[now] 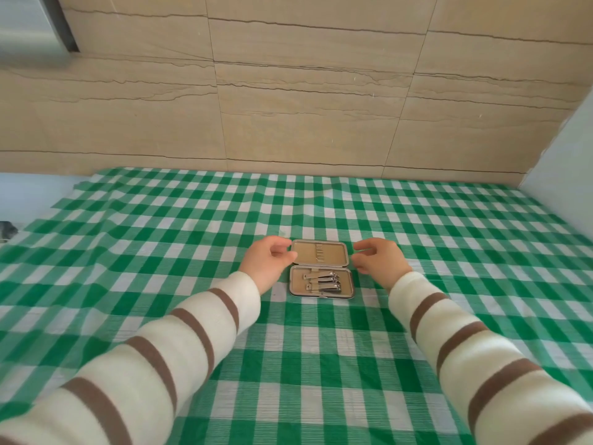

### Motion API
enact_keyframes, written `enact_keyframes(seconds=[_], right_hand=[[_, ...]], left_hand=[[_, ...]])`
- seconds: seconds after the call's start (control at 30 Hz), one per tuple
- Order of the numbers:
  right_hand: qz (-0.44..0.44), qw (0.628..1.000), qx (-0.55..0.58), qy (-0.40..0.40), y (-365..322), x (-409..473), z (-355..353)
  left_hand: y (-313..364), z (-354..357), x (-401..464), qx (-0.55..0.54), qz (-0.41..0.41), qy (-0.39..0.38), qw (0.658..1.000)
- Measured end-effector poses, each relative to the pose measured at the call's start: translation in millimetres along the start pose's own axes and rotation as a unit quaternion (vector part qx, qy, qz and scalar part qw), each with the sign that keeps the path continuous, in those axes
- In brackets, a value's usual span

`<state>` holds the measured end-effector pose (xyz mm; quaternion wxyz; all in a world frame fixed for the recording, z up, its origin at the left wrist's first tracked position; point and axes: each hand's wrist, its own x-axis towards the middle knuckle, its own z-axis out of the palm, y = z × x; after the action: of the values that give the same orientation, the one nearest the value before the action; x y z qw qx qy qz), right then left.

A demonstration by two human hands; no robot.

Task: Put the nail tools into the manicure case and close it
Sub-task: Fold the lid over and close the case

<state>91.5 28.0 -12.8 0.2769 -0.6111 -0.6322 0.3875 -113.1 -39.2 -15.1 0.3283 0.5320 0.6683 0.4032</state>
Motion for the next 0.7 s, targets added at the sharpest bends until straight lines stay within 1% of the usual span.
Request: enact_keyframes(seconds=[0.17, 0.33, 0.4, 0.53, 0.63, 0.7], right_hand=[[0.035, 0.997, 0.073, -0.015, 0, 10, 4], [0.047, 0.994, 0.095, -0.029, 1, 15, 5], [0.051, 0.992, 0.108, -0.033, 1, 16, 5], [0.036, 0.991, 0.125, -0.026, -1, 15, 4], [0.019, 0.991, 0.129, -0.027, -4, 12, 3], [0.005, 0.992, 0.124, -0.030, -6, 10, 1]], left_hand=[[5, 1, 4, -0.029, -0.043, 0.000, 0.999], [5, 2, 6, -0.039, -0.049, -0.011, 0.998], [5, 2, 6, -0.064, -0.059, -0.013, 0.996], [6, 1, 8, -0.142, -0.075, -0.003, 0.987], [9, 0, 8, -0.152, -0.068, 0.000, 0.986], [9, 0, 7, -0.140, -0.056, 0.003, 0.989]])
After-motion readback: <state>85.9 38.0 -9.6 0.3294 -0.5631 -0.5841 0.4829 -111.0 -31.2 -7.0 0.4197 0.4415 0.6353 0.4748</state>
